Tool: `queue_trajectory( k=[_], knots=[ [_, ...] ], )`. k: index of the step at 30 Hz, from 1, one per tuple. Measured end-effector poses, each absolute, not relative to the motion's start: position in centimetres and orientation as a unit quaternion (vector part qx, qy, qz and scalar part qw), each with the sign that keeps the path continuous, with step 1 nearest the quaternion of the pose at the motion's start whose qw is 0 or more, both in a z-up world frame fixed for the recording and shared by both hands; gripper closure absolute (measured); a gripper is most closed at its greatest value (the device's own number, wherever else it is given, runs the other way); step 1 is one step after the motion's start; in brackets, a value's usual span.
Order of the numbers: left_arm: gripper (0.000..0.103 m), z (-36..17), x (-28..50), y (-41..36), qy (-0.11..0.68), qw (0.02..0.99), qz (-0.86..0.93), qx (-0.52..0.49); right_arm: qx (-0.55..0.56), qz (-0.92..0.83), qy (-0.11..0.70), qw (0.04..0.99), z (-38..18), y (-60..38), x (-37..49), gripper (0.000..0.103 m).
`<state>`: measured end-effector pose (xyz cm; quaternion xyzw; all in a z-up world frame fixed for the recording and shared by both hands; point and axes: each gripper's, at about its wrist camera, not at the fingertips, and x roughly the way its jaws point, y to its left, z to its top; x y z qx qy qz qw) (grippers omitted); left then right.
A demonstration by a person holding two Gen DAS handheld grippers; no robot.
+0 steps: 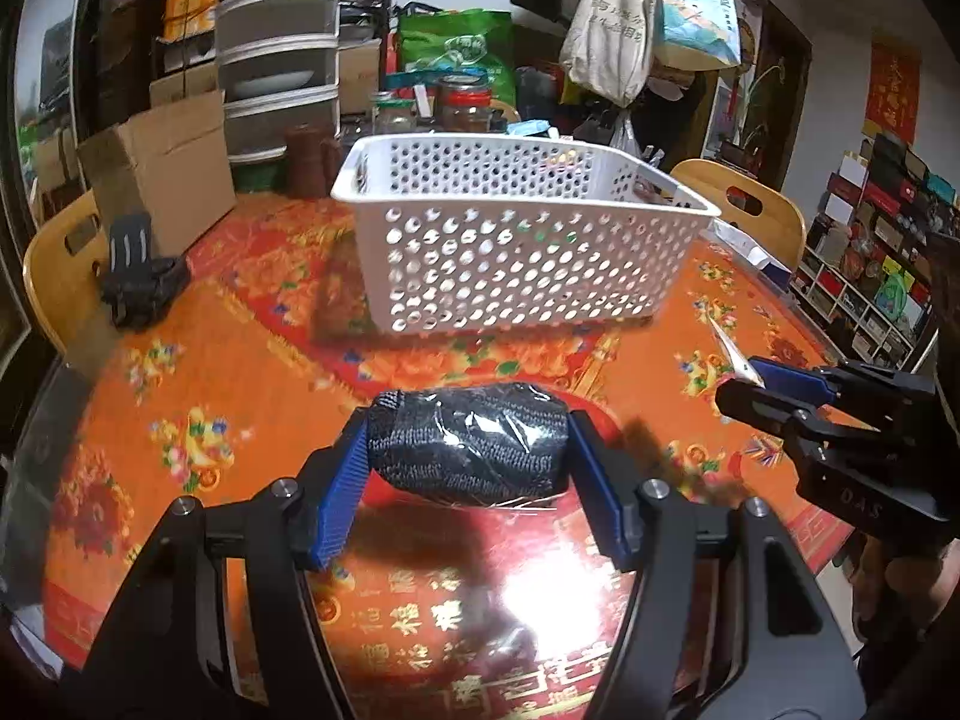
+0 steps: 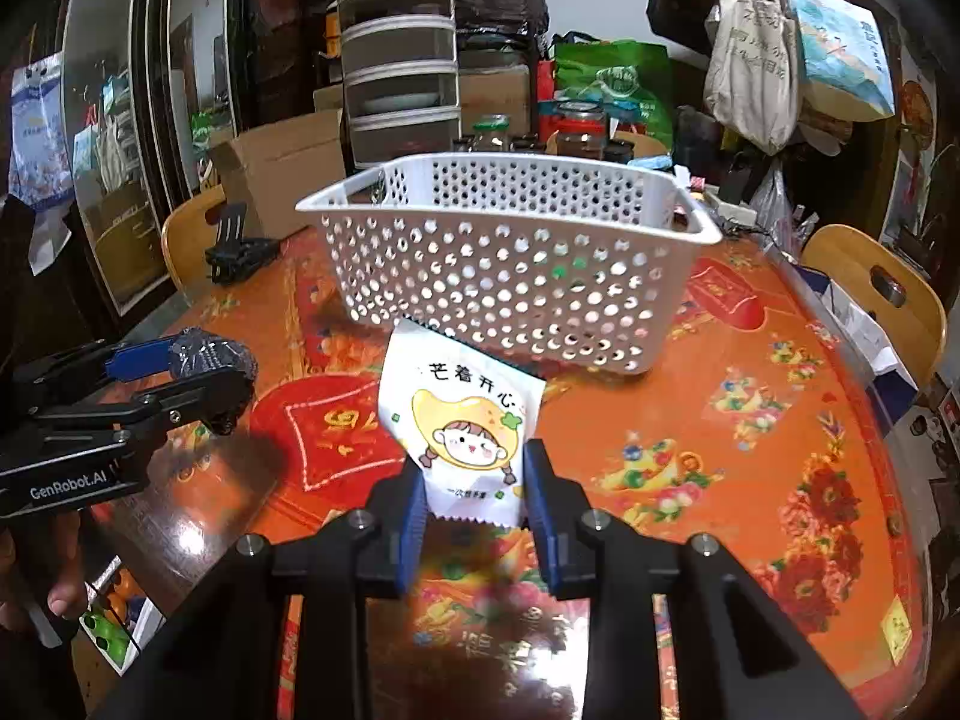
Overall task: Organize soft objects
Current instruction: 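Carry the sock with the left tool while the right tool carries the card over the basket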
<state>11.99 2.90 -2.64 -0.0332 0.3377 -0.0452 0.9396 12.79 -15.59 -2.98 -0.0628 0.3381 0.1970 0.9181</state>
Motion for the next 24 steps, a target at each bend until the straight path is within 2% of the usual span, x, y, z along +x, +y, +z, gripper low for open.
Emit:
queue_trajectory(
  k=[14,24],
  knots=[
    [0.042,4.2,15.8,1.8,0.315,0.946,-0.074,-0.028,-0.056,0.192,0.299,0.933,3.1,-17.9,14.4,0.074],
    [0.042,10.1,25.4,1.1,0.331,0.94,-0.078,-0.03,-0.06,0.175,0.322,0.929,7.7,-17.1,22.8,0.074]
  ],
)
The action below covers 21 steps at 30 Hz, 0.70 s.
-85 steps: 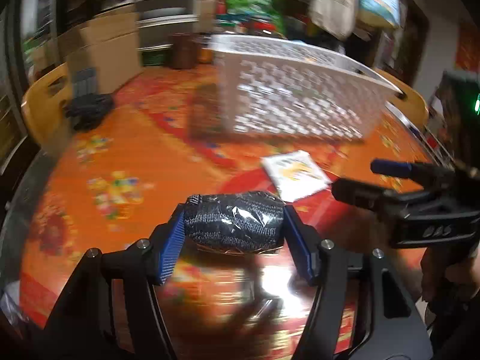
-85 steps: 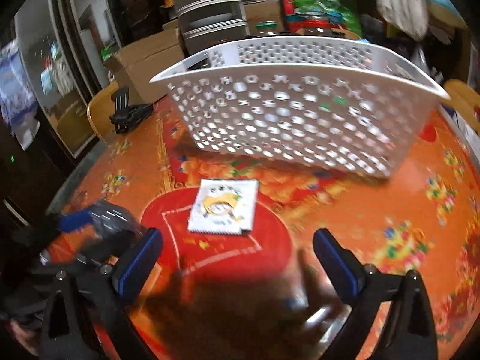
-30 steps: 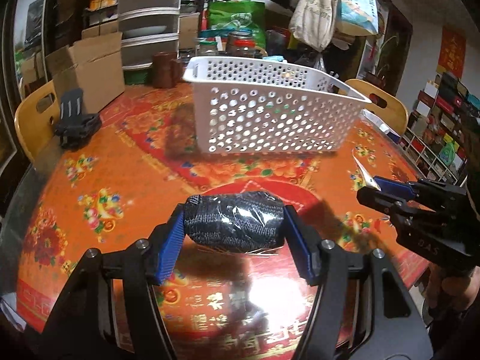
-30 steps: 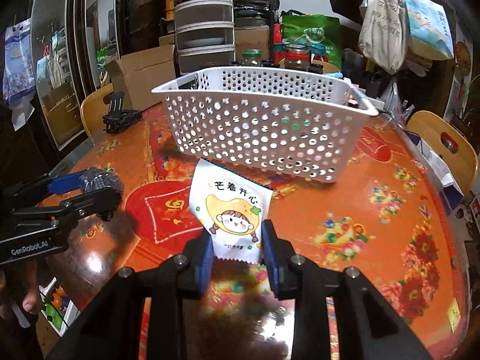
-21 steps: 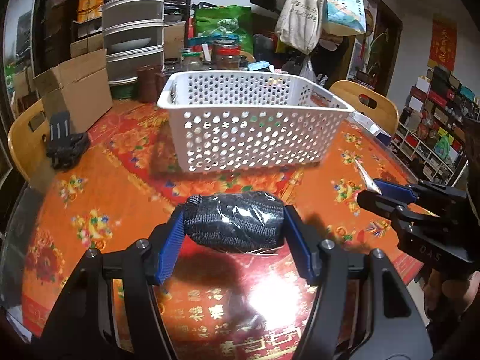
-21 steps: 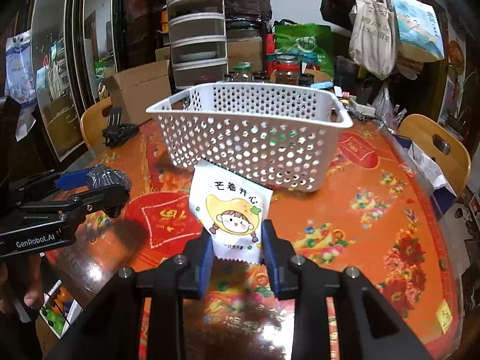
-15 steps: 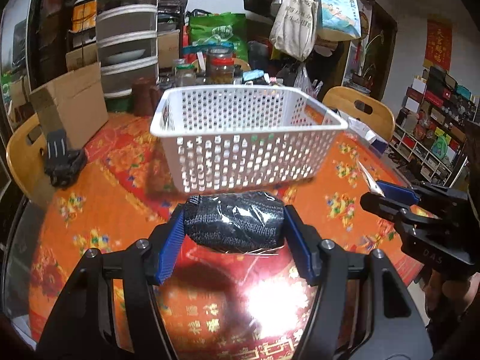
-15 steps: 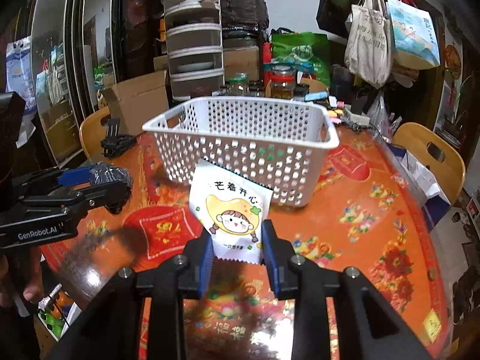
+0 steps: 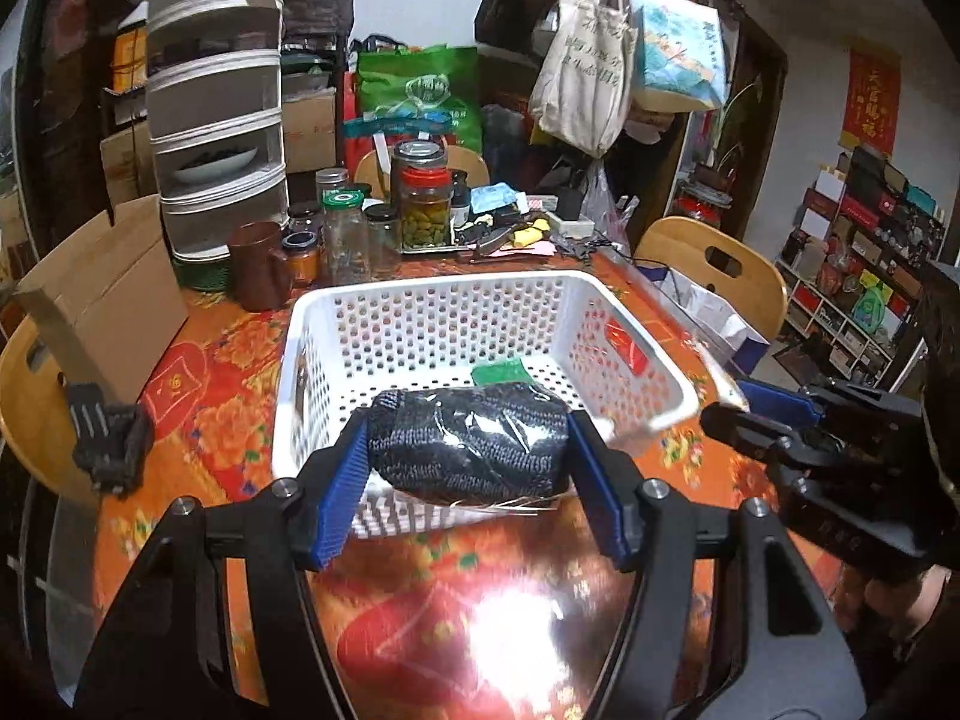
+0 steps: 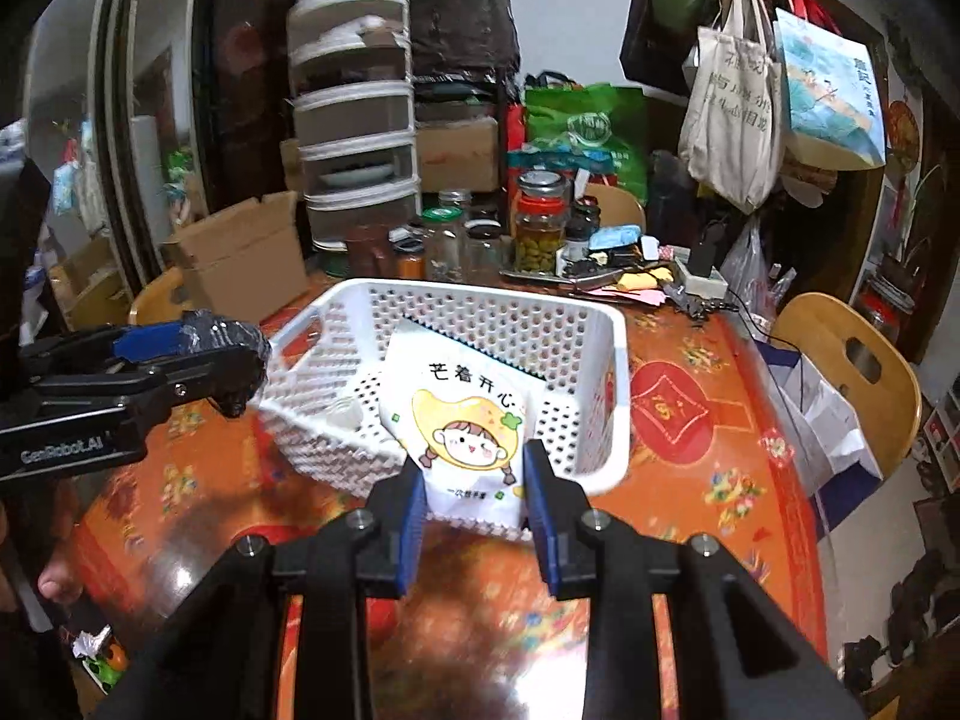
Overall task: Organize soft objects
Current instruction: 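Carry the sock with the left tool while the right tool carries the card over the basket, then open the left tool to drop the sock while the right tool drops the card into the basket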
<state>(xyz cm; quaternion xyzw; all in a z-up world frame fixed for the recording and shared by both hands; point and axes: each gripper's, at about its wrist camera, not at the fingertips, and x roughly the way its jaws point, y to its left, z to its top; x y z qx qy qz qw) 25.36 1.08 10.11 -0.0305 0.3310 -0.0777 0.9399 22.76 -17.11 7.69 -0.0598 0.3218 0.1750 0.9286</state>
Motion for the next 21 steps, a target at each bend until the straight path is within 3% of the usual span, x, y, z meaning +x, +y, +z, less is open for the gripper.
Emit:
queue_trajectory(
  k=[12,21],
  knots=[
    [0.042,6.1,37.9,1.4,0.428,0.901,-0.045,-0.056,-0.095,0.139,0.401,0.9,4.4,-14.2,33.3,0.074],
    [0.042,1.9,41.5,1.5,0.471,0.881,-0.027,-0.044,-0.11,0.138,0.459,0.871,0.4,-13.2,36.8,0.074]
  ],
)
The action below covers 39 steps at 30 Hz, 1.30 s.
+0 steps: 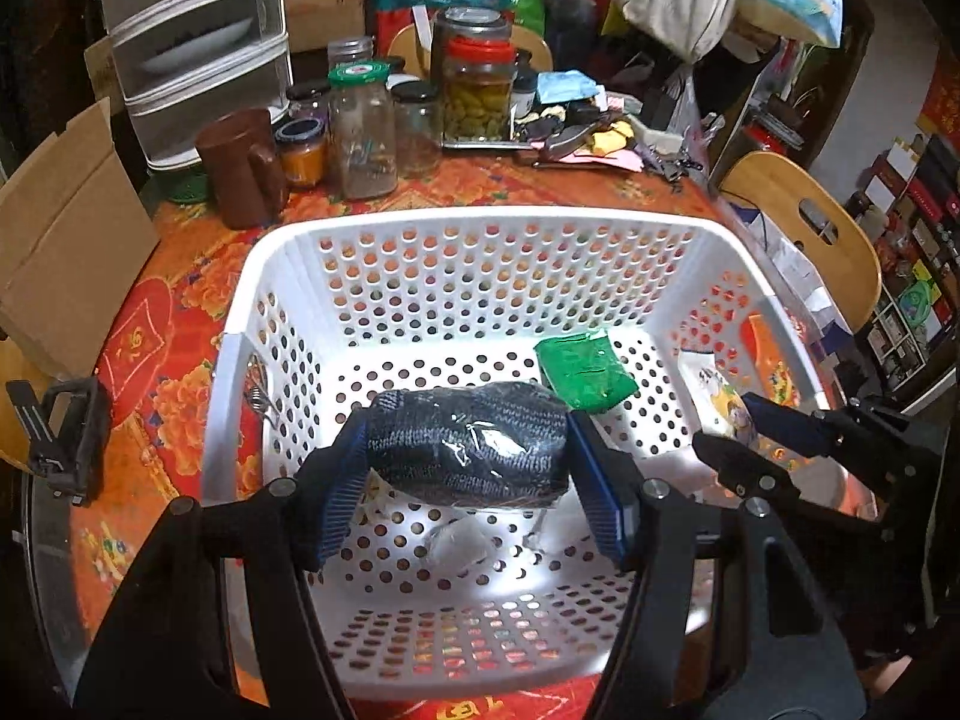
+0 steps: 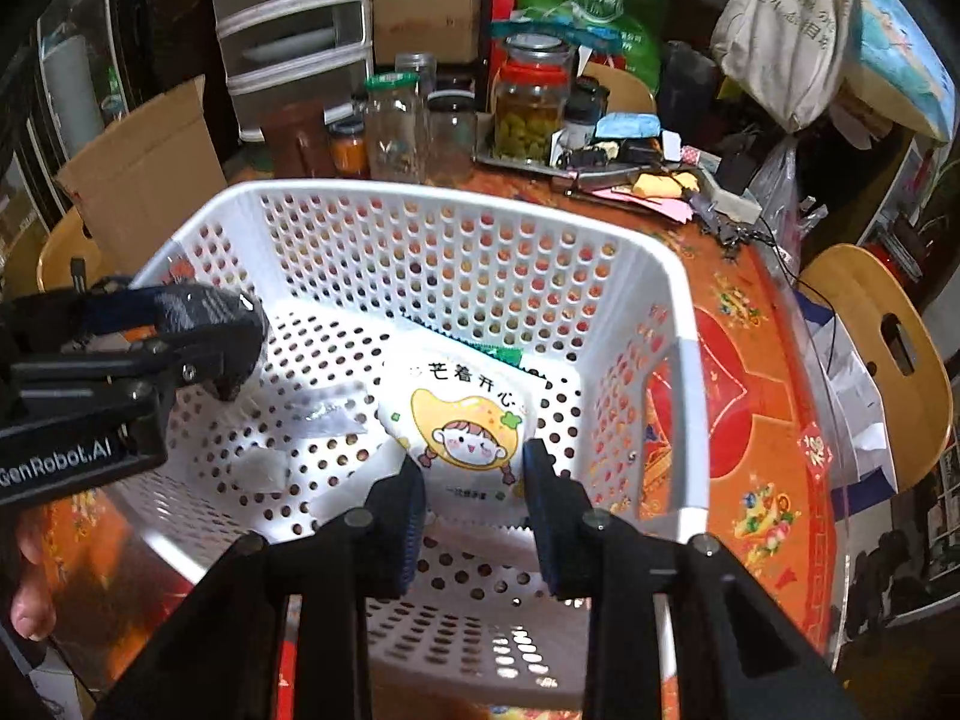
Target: Organize soft objects
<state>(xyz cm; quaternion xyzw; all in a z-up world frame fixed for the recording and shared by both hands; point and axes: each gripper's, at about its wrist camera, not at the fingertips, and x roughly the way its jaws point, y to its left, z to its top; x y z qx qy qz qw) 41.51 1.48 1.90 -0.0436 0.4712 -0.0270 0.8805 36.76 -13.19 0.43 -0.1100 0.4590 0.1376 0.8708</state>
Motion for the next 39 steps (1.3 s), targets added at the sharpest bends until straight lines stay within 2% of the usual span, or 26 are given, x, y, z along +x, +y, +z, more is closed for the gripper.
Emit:
queue_trajectory(
  k=[9,12,14,21,22,23,25,28,31,39],
  knots=[
    [0.039,0.0,42.4,1.2,0.49,0.87,-0.029,-0.048,-0.135,0.14,0.467,0.863,-0.4,-12.1,37.4,0.069],
    [0.032,0.0,42.4,1.2,0.487,0.871,-0.038,-0.054,-0.132,0.141,0.463,0.865,-0.3,-12.2,37.3,0.06],
    [0.02,0.2,42.2,1.1,0.482,0.873,-0.039,-0.056,-0.132,0.141,0.456,0.869,0.0,-12.2,37.1,0.05],
    [0.011,2.0,40.5,1.0,0.462,0.883,-0.056,-0.063,-0.121,0.141,0.43,0.883,2.0,-13.5,35.5,0.042],
    [0.007,2.3,40.2,1.0,0.459,0.884,-0.055,-0.063,-0.117,0.143,0.43,0.884,2.2,-13.8,35.2,0.037],
    [0.001,2.6,39.8,1.1,0.455,0.887,-0.054,-0.063,-0.115,0.141,0.43,0.884,2.4,-14.1,34.8,0.026],
    [0.0,3.3,38.8,1.2,0.448,0.89,-0.059,-0.063,-0.113,0.137,0.43,0.885,2.7,-14.7,34.0,0.015],
    [0.0,4.4,36.7,1.0,0.434,0.897,-0.063,-0.055,-0.091,0.146,0.416,0.893,3.6,-15.7,32.2,0.013],
    [0.0,6.0,34.0,1.3,0.405,0.911,-0.058,-0.047,-0.077,0.148,0.406,0.899,4.3,-16.6,30.5,0.008],
    [0.0,8.4,22.9,3.7,0.329,0.942,-0.037,-0.052,-0.031,0.143,0.361,0.921,6.0,-19.7,23.0,0.007]
  ],
)
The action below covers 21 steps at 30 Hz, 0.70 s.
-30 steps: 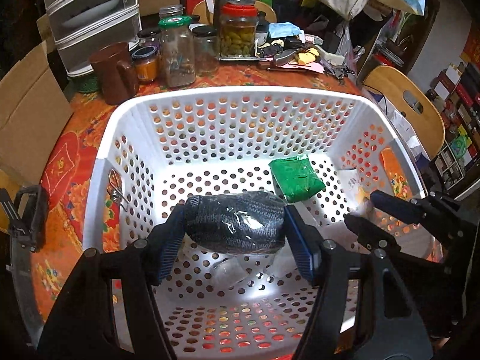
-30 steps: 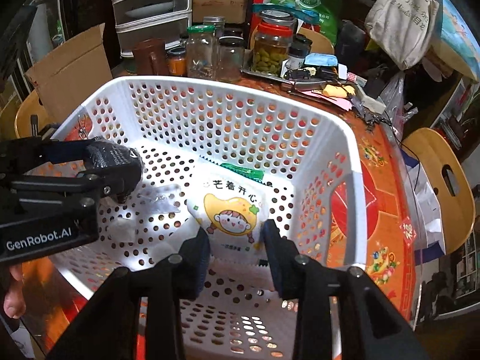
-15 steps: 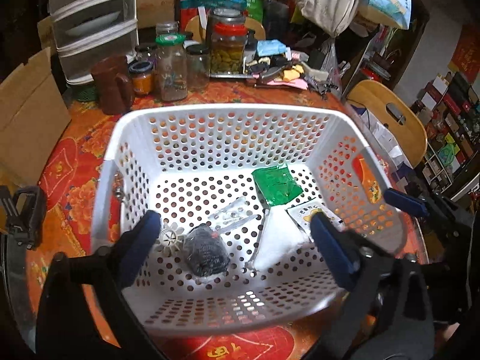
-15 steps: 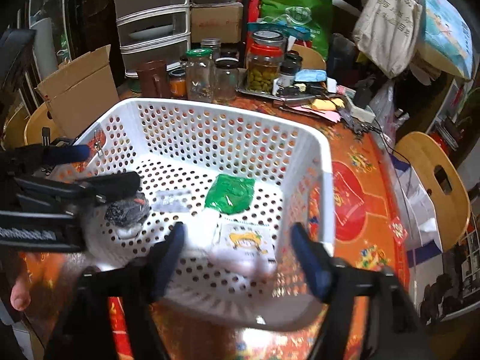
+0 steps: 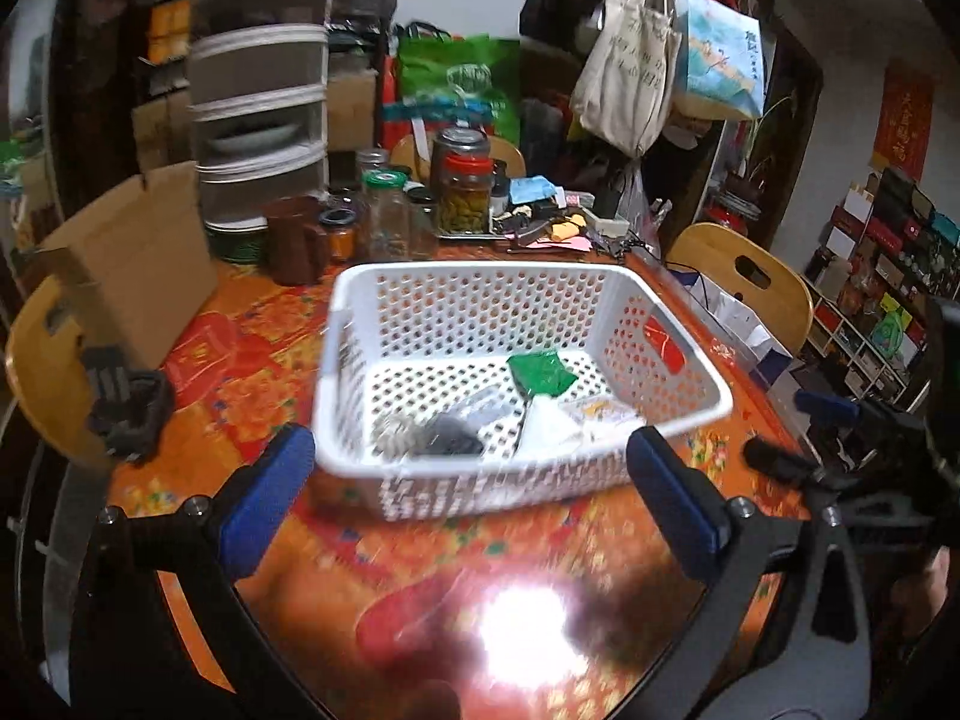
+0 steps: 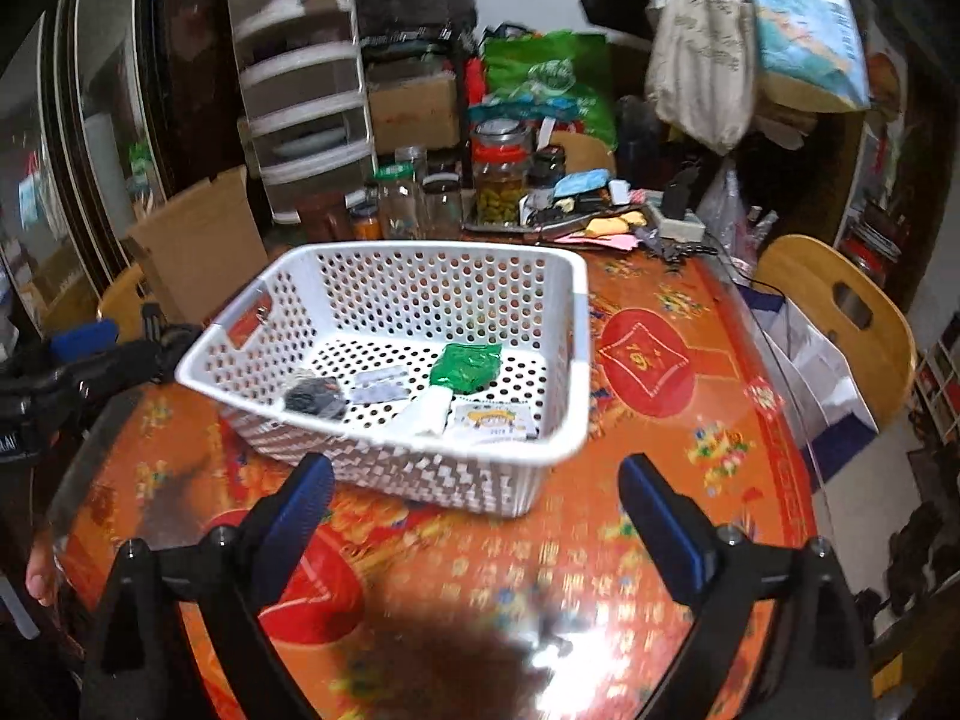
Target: Organize soft objects
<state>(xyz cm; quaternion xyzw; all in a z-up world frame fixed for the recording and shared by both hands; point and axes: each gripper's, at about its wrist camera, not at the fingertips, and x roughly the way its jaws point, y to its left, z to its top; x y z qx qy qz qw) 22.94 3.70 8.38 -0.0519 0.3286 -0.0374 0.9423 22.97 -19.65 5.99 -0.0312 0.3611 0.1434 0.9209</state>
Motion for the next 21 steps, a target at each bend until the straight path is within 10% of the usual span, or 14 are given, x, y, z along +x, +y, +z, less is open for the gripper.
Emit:
queue_trajectory(
  k=[21],
  knots=[
    [0.0,10.2,-2.2,0.2,0.237,0.971,0.005,-0.001,-0.033,0.144,0.262,0.954,8.4,-20.0,1.3,0.001]
  ],
)
